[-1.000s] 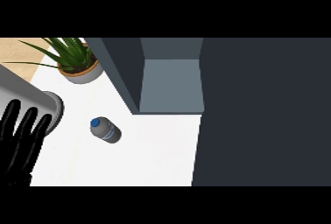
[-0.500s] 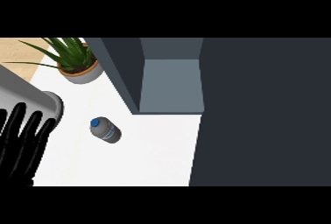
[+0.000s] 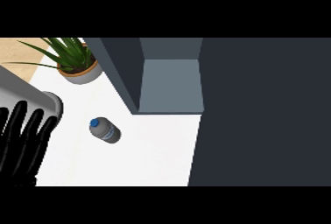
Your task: Pick up the bottled water, place it into the cabinet and close the cabinet
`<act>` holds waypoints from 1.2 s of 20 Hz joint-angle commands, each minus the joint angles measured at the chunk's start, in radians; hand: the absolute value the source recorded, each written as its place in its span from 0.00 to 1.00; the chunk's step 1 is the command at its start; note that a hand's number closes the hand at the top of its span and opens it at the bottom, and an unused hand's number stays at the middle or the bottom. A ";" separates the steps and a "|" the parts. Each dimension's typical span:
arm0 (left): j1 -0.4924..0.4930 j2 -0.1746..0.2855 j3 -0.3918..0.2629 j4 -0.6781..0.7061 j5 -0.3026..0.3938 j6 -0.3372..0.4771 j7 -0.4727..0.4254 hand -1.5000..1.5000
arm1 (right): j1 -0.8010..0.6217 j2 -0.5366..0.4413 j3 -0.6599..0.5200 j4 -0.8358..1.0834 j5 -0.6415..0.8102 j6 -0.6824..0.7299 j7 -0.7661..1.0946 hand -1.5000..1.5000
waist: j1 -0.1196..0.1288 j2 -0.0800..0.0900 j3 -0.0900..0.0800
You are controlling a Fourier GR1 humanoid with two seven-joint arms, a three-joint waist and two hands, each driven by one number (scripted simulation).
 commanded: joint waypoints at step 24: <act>-0.130 0.029 0.263 0.587 0.072 -0.088 -0.333 0.00 | -0.026 -0.086 0.125 -0.223 0.100 -0.105 0.186 0.00 | -0.016 0.000 -0.001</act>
